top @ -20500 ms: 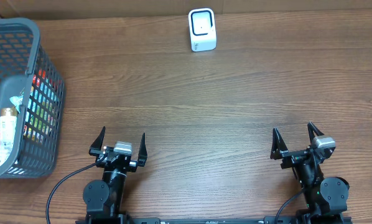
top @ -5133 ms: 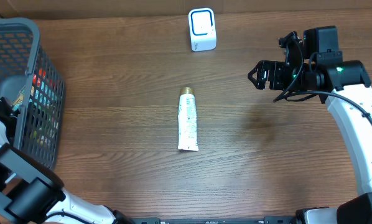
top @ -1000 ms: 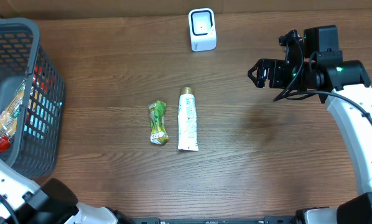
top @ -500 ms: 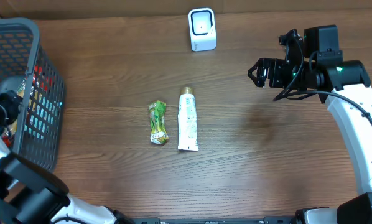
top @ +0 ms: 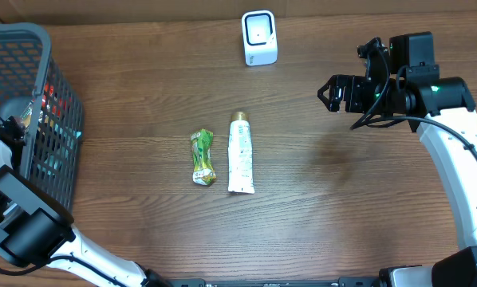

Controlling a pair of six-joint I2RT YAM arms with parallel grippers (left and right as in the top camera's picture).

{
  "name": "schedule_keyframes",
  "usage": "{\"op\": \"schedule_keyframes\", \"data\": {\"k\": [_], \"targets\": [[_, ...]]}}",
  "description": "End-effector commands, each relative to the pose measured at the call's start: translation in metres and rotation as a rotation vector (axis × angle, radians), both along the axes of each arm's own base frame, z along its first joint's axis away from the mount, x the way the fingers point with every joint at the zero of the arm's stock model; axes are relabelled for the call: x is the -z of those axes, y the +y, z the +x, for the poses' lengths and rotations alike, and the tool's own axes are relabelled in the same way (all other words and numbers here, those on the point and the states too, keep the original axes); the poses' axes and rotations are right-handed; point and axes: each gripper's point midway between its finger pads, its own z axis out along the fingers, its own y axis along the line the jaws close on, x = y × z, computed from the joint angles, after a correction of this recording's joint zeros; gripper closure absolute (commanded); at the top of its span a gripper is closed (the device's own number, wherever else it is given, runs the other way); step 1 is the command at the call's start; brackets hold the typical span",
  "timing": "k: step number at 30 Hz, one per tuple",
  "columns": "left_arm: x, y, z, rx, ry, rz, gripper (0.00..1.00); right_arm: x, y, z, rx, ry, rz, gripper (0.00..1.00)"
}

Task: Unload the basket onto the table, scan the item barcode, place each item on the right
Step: 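Reach the left gripper into the basket and grasp teal packet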

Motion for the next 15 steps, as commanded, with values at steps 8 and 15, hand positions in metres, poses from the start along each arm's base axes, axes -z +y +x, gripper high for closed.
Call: {"op": "schedule_keyframes", "data": {"k": [8, 15], "targets": [[0.065, -0.031, -0.021, 0.044, 0.172, -0.124, 0.66, -0.008, 0.003, 0.003, -0.004, -0.021, 0.003, 0.0], [0.044, -0.03, -0.02, 0.05, 0.192, -0.144, 0.96, -0.008, 0.003, 0.003, -0.004, -0.021, 0.003, 0.0]]}}
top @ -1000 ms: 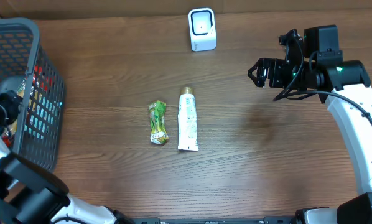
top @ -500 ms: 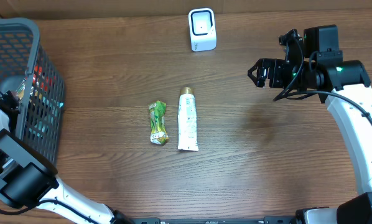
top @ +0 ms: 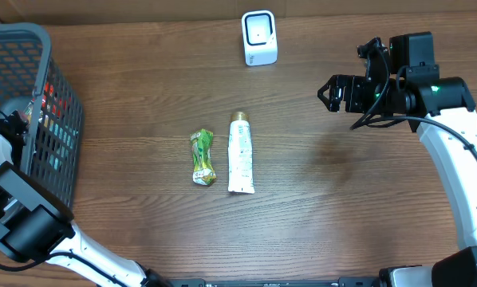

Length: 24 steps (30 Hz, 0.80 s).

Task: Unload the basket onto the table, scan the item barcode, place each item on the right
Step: 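Reach the left gripper into the basket and grasp teal packet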

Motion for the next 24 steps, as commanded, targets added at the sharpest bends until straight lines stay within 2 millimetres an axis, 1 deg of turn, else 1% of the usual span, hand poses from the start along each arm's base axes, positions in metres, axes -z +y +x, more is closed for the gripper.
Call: {"op": "schedule_keyframes", "data": {"k": [1, 3, 5, 7, 9, 10, 11, 12, 14, 15, 16, 17, 18, 19, 21, 23, 24], "targets": [[0.038, -0.014, -0.025, 0.011, 0.179, -0.077, 0.96, -0.008, 0.003, 0.003, -0.004, -0.021, 0.003, 0.0], [0.016, -0.009, -0.02, 0.011, 0.176, -0.074, 0.96, -0.008, 0.003, 0.003, -0.004, -0.021, 0.003, 0.0], [-0.017, 0.0, -0.013, 0.001, 0.159, -0.059, 0.96, -0.008, 0.003, 0.003, -0.004, -0.021, 0.003, 0.0], [-0.054, 0.009, -0.005, -0.018, 0.129, -0.033, 0.96, -0.008, 0.003, 0.003, -0.004, -0.021, 0.003, 0.0], [-0.101, 0.017, 0.003, -0.034, 0.077, 0.011, 0.96, -0.007, 0.003, 0.002, -0.004, -0.018, 0.003, 0.0], [-0.121, 0.019, 0.006, -0.041, 0.052, 0.033, 0.96, -0.007, 0.003, 0.002, -0.004, -0.017, 0.003, 0.0], [-0.148, 0.022, 0.009, -0.044, 0.013, 0.066, 0.96, -0.007, 0.003, 0.002, -0.004, -0.016, 0.003, 0.0], [-0.168, 0.023, 0.01, -0.045, -0.019, 0.095, 0.96, -0.007, 0.003, 0.002, -0.004, -0.016, 0.003, 0.0], [-0.23, 0.02, 0.013, -0.068, -0.124, 0.179, 0.96, -0.007, 0.003, 0.002, -0.004, -0.017, 0.003, 0.0], [-0.245, 0.017, 0.012, -0.075, -0.154, 0.2, 0.96, -0.007, 0.003, 0.002, -0.004, -0.017, 0.003, 0.0], [-0.284, 0.007, 0.009, -0.098, -0.234, 0.249, 0.96, -0.007, 0.003, 0.002, -0.004, -0.017, 0.003, 0.0], [-0.303, -0.001, 0.007, -0.112, -0.276, 0.269, 0.96, -0.007, 0.003, 0.002, -0.004, -0.017, 0.003, 0.0], [-0.321, -0.007, 0.009, -0.113, -0.335, 0.291, 0.96, -0.007, 0.003, 0.002, -0.004, -0.017, 0.003, 0.0], [-0.34, -0.019, 0.012, -0.09, -0.404, 0.294, 0.96, -0.007, 0.003, 0.002, -0.004, -0.017, 0.003, 0.0], [-0.371, -0.055, 0.02, -0.005, -0.535, 0.258, 0.96, -0.007, 0.003, 0.002, -0.004, -0.017, 0.003, 0.0], [-0.392, -0.094, 0.027, 0.08, -0.628, 0.189, 0.96, -0.007, 0.003, 0.001, -0.004, -0.014, 0.002, 0.0], [-0.399, -0.115, 0.031, 0.135, -0.662, 0.151, 0.96, -0.007, 0.003, 0.001, -0.004, -0.013, 0.002, 0.0]]}}
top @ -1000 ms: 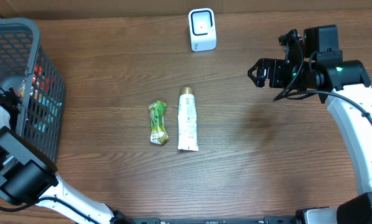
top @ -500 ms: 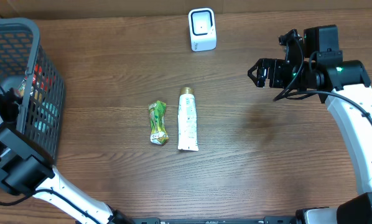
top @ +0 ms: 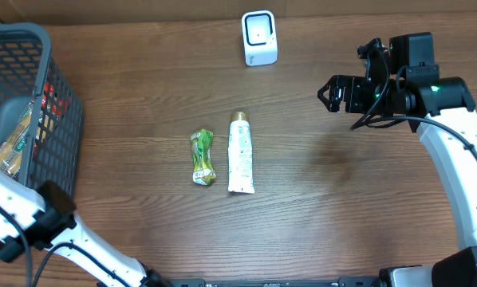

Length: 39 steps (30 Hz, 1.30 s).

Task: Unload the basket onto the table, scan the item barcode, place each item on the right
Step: 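Reach the left gripper into the basket and grasp teal packet, then place the teal packet on the table right of the tube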

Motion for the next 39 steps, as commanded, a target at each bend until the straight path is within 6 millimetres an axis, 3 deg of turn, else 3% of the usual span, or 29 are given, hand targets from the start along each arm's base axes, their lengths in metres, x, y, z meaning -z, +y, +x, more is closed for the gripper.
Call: {"op": "schedule_keyframes", "data": {"k": [1, 5, 10, 14, 15, 19, 23, 25, 26, 29, 30, 31, 33, 34, 36, 39], "targets": [[-0.042, -0.096, 0.021, 0.28, -0.18, -0.13, 0.96, -0.007, 0.003, 0.002, -0.004, -0.018, 0.002, 0.0], [-0.042, -0.169, 0.042, 0.475, -0.171, -0.175, 0.96, -0.007, 0.003, 0.002, -0.004, -0.016, 0.002, 0.0], [-0.012, -0.264, 0.06, 0.697, -0.047, -0.226, 0.96, -0.006, 0.003, 0.001, -0.004, -0.011, 0.001, 0.0], [0.046, -0.333, 0.064, 0.806, 0.177, -0.231, 0.96, -0.007, 0.004, -0.001, -0.01, -0.005, 0.011, 0.0], [0.076, -0.36, 0.06, 0.845, 0.29, -0.223, 0.96, -0.007, 0.004, 0.0, -0.01, -0.007, 0.014, 0.0], [0.146, -0.413, 0.046, 0.917, 0.508, -0.204, 0.96, -0.009, 0.003, 0.003, -0.007, -0.022, 0.015, 0.0], [0.206, -0.465, 0.031, 1.019, 0.616, -0.192, 0.96, -0.012, 0.003, 0.007, -0.006, -0.043, 0.017, 0.0], [0.235, -0.484, 0.022, 1.021, 0.658, -0.197, 0.96, -0.012, 0.003, 0.008, -0.006, -0.045, 0.017, 0.0], [0.263, -0.498, 0.014, 0.975, 0.701, -0.224, 0.96, -0.012, 0.003, 0.007, -0.006, -0.044, 0.017, 0.0], [0.3, -0.51, 0.0, 0.899, 0.754, -0.266, 0.96, -0.011, 0.003, 0.007, -0.006, -0.04, 0.017, 0.0], [0.31, -0.514, -0.005, 0.881, 0.768, -0.278, 0.92, -0.011, 0.003, 0.006, -0.006, -0.038, 0.017, 0.0], [0.318, -0.516, -0.01, 0.873, 0.781, -0.291, 0.78, -0.011, 0.003, 0.006, -0.006, -0.037, 0.016, 0.0], [0.328, -0.522, -0.018, 0.886, 0.799, -0.316, 0.39, -0.011, 0.003, 0.006, -0.006, -0.038, 0.016, 0.0], [0.33, -0.522, -0.02, 0.888, 0.805, -0.323, 0.26, -0.011, 0.003, 0.006, -0.006, -0.037, 0.016, 0.0], [0.329, -0.524, -0.022, 0.895, 0.81, -0.338, 0.18, -0.011, 0.003, 0.006, -0.006, -0.038, 0.016, 0.0], [0.316, -0.531, -0.018, 0.927, 0.775, -0.371, 0.17, -0.011, 0.003, 0.006, -0.006, -0.038, 0.017, 0.0]]}}
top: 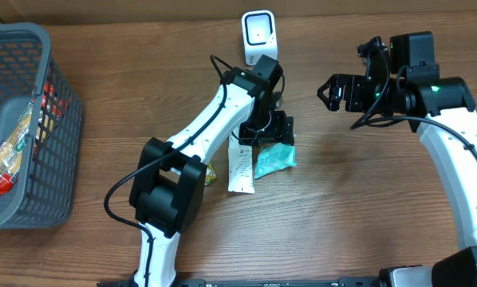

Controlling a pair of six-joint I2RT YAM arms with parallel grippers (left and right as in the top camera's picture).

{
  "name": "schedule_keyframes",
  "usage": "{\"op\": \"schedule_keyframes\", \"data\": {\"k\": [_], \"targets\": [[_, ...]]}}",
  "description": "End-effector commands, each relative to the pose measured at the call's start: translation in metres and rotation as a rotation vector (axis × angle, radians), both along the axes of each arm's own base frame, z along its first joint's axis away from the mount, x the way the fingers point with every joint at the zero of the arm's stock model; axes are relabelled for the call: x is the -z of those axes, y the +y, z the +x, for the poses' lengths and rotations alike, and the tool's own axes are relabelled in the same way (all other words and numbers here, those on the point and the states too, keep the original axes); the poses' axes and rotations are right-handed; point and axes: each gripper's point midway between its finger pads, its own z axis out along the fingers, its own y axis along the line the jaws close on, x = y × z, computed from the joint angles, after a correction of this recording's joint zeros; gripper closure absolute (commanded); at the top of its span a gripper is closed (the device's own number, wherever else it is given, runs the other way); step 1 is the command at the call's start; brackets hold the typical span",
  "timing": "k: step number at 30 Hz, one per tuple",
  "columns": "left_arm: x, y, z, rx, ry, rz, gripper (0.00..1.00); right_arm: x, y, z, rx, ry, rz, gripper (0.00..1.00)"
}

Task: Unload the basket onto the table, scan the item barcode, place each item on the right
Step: 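Place the teal packet on the table right of the tube, then reach the left gripper into the basket and grasp the pasta package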

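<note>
The white barcode scanner (258,37) stands at the back middle of the table. My left arm reaches across the table, and its gripper (275,137) sits just below the scanner, shut on the top edge of a teal packet (276,159) that hangs to the wood. A white tube (240,168) lies just left of that packet. Only a sliver of a green packet (210,171) shows under the left arm. My right gripper (328,92) hovers open and empty at the right, apart from all items.
A grey wire basket (59,119) at the far left holds several snack packets (7,151). The left arm's links cross the table's middle. The right arm runs down the right edge.
The left arm was at the far left by the basket, its gripper out of view. It now reaches to the middle, holding a teal packet beside the white tube. The right arm has not moved.
At first the left arm hung over the basket at the left edge, with the green packet and the tube lying mid-table. It then stood lower beside the basket, a teal scrap showing at the top left corner. Now a teal packet is by the tube.
</note>
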Motion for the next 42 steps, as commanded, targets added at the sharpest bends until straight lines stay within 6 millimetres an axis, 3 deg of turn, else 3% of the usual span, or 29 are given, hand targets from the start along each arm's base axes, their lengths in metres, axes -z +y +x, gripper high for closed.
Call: {"op": "schedule_keyframes", "data": {"k": [1, 5, 7, 10, 11, 12, 14, 16, 20, 24, 28, 35, 41, 42], "targets": [[-0.026, -0.012, 0.008, -0.01, -0.023, -0.086, 0.17, -0.009, 0.002, 0.003, -0.004, -0.023, 0.011, 0.0], [-0.076, -0.003, 0.039, 0.002, -0.162, -0.105, 0.18, -0.008, 0.002, 0.003, -0.004, -0.02, 0.011, 0.0], [-0.115, 0.02, 0.061, -0.054, -0.252, -0.091, 0.18, -0.008, 0.002, 0.002, -0.004, -0.018, 0.011, 0.0], [-0.184, 0.074, 0.089, -0.151, -0.405, -0.069, 0.18, -0.008, 0.002, 0.002, -0.004, -0.016, 0.01, 0.0], [-0.207, 0.098, 0.095, -0.195, -0.457, -0.049, 0.18, -0.008, 0.002, 0.002, -0.004, -0.016, 0.01, 0.0], [-0.248, 0.152, 0.102, -0.305, -0.562, 0.023, 0.18, -0.008, 0.002, 0.002, -0.004, -0.016, 0.01, 0.0], [-0.285, 0.207, 0.097, -0.426, -0.652, 0.104, 0.18, -0.008, 0.002, 0.002, -0.004, -0.016, 0.01, 0.0], [-0.314, 0.261, 0.083, -0.546, -0.712, 0.175, 0.17, -0.008, 0.002, 0.002, -0.004, -0.016, 0.01, 0.0], [-0.344, 0.358, 0.041, -0.784, -0.757, 0.311, 0.16, -0.008, 0.002, 0.002, -0.004, -0.016, 0.01, 0.0], [-0.346, 0.453, -0.01, -1.038, -0.702, 0.438, 0.08, -0.008, 0.002, 0.002, -0.004, -0.015, 0.01, 0.0], [-0.321, 0.511, -0.048, -1.17, -0.574, 0.494, 0.12, -0.008, 0.002, 0.002, -0.004, -0.019, 0.01, 0.0], [-0.253, 0.55, -0.075, -1.262, -0.322, 0.531, 0.17, -0.009, 0.002, 0.003, -0.004, -0.024, 0.01, 0.0], [-0.197, 0.58, -0.047, -1.1, -0.328, 0.58, 0.09, -0.008, 0.002, 0.003, -0.005, -0.025, 0.006, 0.0], [-0.186, 0.586, -0.04, -1.06, -0.345, 0.589, 0.02, -0.008, 0.002, 0.003, -0.005, -0.024, 0.006, 0.0]]}}
